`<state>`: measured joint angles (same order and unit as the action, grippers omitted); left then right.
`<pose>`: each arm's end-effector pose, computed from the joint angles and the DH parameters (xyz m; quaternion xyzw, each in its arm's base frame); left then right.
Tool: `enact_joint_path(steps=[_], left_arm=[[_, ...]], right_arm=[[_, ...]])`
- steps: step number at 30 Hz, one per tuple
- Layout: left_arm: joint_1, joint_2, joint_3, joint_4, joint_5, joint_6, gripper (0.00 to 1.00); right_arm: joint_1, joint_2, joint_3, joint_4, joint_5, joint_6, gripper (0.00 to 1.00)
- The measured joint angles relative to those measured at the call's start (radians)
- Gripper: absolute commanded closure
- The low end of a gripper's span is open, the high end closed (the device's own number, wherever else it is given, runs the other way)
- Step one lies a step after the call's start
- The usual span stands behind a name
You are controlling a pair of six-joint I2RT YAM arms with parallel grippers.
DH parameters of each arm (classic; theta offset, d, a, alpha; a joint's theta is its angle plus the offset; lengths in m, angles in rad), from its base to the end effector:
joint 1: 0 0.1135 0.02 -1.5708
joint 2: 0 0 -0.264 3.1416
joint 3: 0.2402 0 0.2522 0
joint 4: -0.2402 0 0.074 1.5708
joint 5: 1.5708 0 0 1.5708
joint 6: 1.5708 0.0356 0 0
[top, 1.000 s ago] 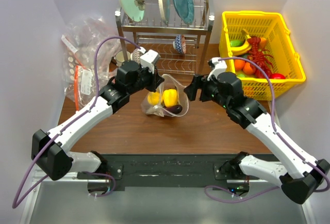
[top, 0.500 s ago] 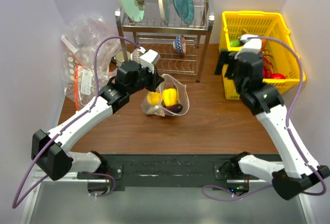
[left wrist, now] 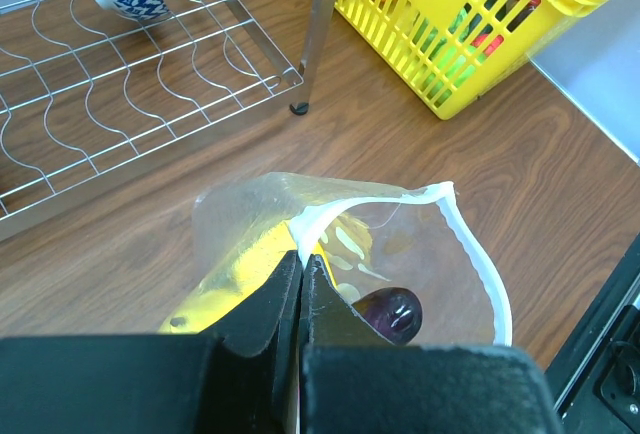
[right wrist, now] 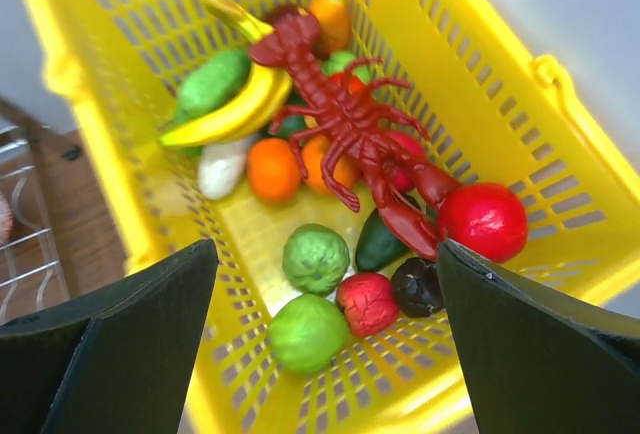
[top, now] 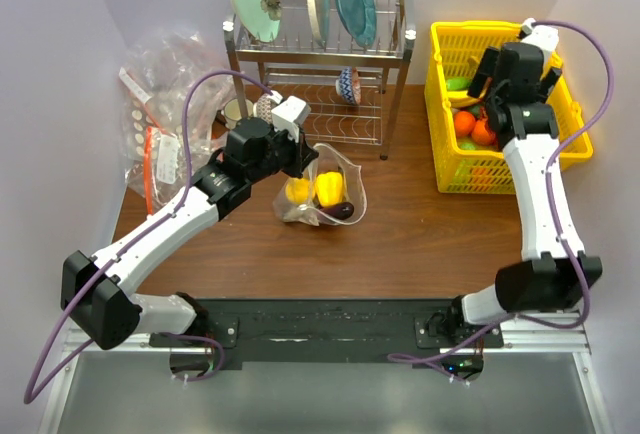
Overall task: Place the food in the zip-top bag and seal the zipper
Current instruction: Pick up the fake fruit from the bin.
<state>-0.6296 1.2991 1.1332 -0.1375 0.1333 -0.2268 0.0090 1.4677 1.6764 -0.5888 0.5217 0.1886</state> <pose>0.2437 -0.1834 0.3539 0.1995 0.7799 -0.2942 0.5152 0.3176 -0.0149 0.4466 0.2158 0.7837 -0.1590 0.5602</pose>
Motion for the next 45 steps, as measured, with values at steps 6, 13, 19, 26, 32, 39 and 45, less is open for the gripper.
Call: enact_joint_path(steps=[6, 13, 19, 26, 32, 39, 45], left_arm=[[0.0, 0.0, 0.0, 0.0, 0.0, 0.0, 1.0], [0.0, 0.0, 0.0, 0.0, 0.001, 0.0, 1.0], [0.0, 0.0, 0.0, 0.0, 0.001, 0.0, 1.0], [0.0, 0.0, 0.0, 0.0, 0.0, 0.0, 1.0], [0.0, 0.0, 0.0, 0.0, 0.001, 0.0, 1.0], [0.0, 0.0, 0.0, 0.0, 0.001, 0.0, 1.0], [0.0, 0.0, 0.0, 0.0, 0.0, 0.0, 1.0]], right_arm=[[-0.197, 0.152, 0.002, -0.002, -0.195, 0.098, 0.09], [-0.301, 0.334, 0.07, -0.037, -0.403, 0.179, 0.05], [-0.289, 0.473, 0.091, -0.062, -0.507, 0.206, 0.03], [-0.289, 0.503, -0.005, -0.045, -0.558, 0.235, 0.04], [-0.289, 0.562, -0.022, -0.011, -0.57, 0.24, 0.09], [-0.284, 0.635, -0.022, 0.008, -0.613, 0.251, 0.35], [-0.285, 0.591, -0.051, 0.019, -0.618, 0.253, 0.38]])
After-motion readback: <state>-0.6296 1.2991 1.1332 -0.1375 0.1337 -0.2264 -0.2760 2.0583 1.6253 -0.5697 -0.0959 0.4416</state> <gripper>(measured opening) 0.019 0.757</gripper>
